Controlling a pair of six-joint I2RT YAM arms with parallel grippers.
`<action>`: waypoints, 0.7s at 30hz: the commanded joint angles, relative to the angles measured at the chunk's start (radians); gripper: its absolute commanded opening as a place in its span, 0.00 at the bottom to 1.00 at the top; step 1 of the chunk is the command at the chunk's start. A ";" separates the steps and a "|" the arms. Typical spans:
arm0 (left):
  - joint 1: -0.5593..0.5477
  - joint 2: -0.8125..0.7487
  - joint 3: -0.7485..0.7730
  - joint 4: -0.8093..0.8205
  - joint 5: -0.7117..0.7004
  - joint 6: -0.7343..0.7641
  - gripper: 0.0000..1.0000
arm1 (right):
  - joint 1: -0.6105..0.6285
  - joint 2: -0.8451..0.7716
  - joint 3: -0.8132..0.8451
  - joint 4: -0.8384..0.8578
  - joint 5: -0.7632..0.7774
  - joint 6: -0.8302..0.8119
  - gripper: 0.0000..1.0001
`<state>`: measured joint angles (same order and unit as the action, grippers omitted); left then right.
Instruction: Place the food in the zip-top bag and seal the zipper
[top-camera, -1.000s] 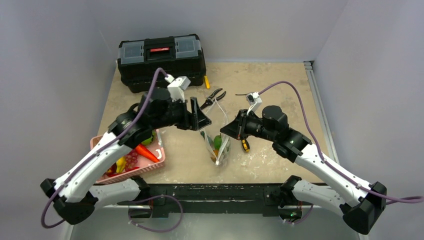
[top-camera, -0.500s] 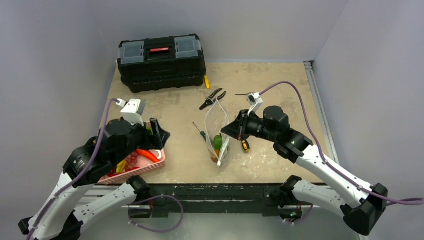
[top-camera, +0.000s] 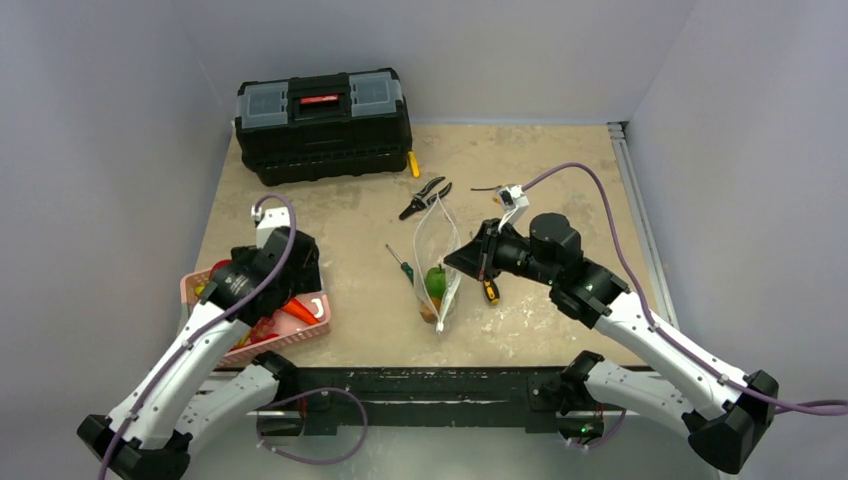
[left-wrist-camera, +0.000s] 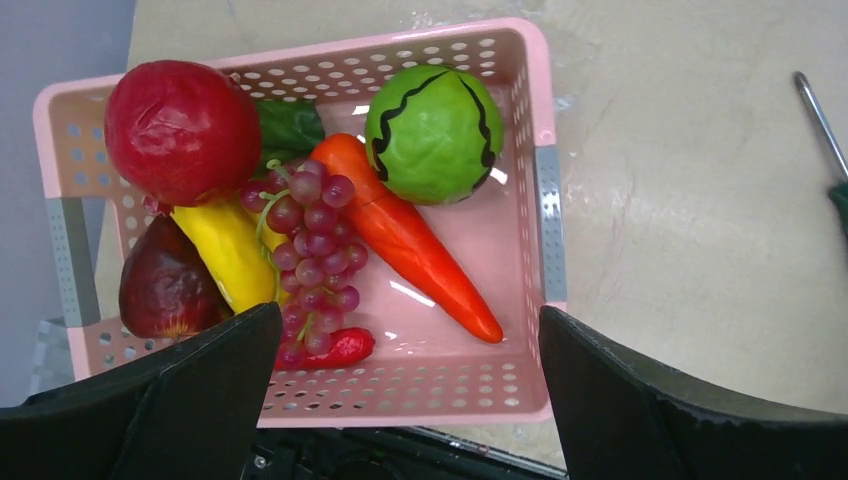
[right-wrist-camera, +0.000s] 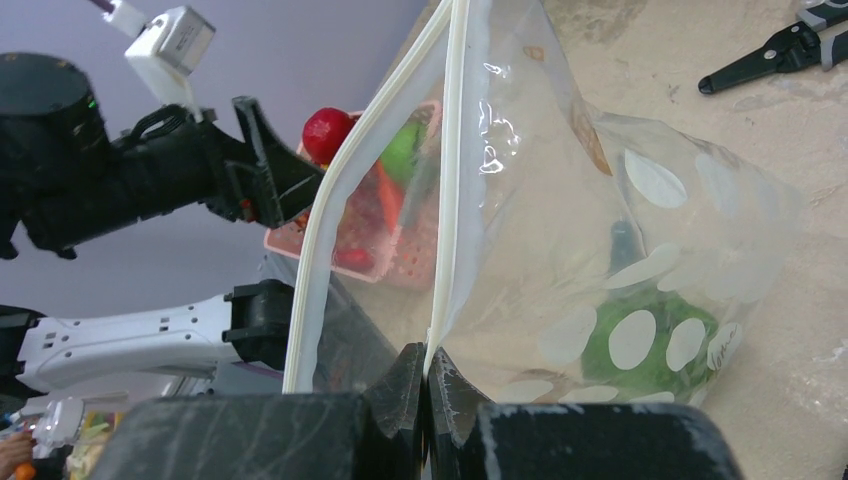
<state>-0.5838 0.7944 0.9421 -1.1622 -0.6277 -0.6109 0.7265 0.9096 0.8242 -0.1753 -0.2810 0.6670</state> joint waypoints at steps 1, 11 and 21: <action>0.166 0.046 -0.024 0.164 0.112 0.053 1.00 | 0.005 -0.030 0.021 -0.007 0.011 -0.020 0.00; 0.356 0.095 0.004 0.279 -0.154 0.039 1.00 | 0.004 -0.044 0.034 -0.034 0.006 -0.024 0.00; 0.706 0.157 -0.042 0.450 0.121 0.097 1.00 | 0.004 -0.013 0.107 -0.107 -0.005 -0.067 0.00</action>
<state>0.0429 0.9188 0.9024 -0.8135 -0.5964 -0.5541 0.7265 0.9035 0.8753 -0.2932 -0.2798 0.6220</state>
